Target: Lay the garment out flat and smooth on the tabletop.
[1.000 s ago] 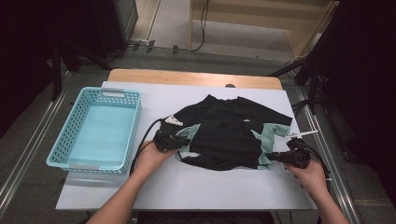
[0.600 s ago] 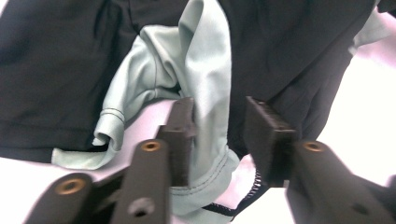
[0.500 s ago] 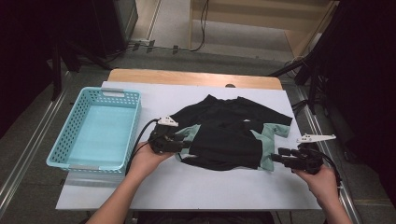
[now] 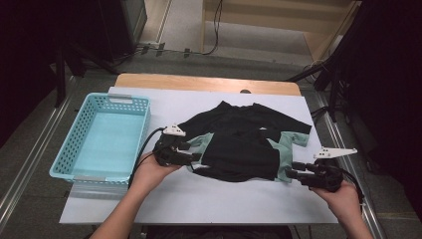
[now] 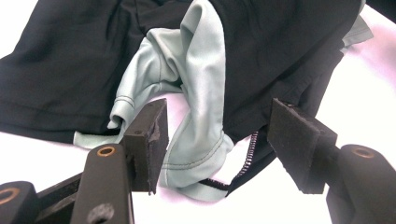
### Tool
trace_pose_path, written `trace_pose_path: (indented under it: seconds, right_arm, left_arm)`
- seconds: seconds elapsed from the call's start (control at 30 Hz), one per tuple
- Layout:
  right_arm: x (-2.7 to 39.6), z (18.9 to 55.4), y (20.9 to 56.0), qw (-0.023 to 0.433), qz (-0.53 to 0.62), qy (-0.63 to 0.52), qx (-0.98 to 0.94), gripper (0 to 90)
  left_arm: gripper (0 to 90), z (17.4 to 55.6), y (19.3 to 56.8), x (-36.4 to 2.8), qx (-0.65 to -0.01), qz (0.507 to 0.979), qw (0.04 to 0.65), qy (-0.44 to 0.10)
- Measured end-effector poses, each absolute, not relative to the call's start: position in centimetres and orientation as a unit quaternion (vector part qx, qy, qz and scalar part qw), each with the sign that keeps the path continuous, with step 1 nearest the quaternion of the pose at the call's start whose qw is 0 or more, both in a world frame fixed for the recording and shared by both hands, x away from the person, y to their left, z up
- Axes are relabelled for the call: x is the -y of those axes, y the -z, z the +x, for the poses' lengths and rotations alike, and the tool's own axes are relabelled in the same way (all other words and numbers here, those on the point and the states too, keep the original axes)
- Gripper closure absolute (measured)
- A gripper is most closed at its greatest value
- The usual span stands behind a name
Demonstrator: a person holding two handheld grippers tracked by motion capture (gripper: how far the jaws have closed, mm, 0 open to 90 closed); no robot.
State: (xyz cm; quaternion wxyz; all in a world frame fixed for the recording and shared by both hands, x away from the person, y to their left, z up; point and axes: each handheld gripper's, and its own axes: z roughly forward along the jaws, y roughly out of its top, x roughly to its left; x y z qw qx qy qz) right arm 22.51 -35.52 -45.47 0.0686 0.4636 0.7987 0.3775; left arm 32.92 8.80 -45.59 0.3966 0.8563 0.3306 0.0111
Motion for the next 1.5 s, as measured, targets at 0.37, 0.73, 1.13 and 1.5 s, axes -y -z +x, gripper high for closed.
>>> trace_pose_path:
  seconds: [0.37, 0.73, 1.13, 1.5]
  right_arm:
    - [34.0, 22.6, 46.5, 0.060, 0.443, -0.375, -0.812, 50.1]
    - [32.3, 23.0, 47.7, 0.061, 0.434, -0.365, -0.822, 46.3]
    - [31.1, 23.6, 49.1, 0.065, 0.421, -0.357, -0.831, 41.1]
    - [30.9, 24.5, 50.5, 0.064, 0.420, -0.351, -0.834, 37.8]
  left_arm:
    - [37.3, 32.7, 45.8, -9.0, -0.331, 0.856, 0.397, -0.005]
    - [37.3, 32.7, 46.1, -8.8, -0.326, 0.860, 0.393, -0.005]
    - [37.0, 32.5, 47.0, -8.8, -0.314, 0.866, 0.388, -0.021]
    - [38.9, 32.9, 47.9, -8.8, -0.332, 0.858, 0.391, -0.016]
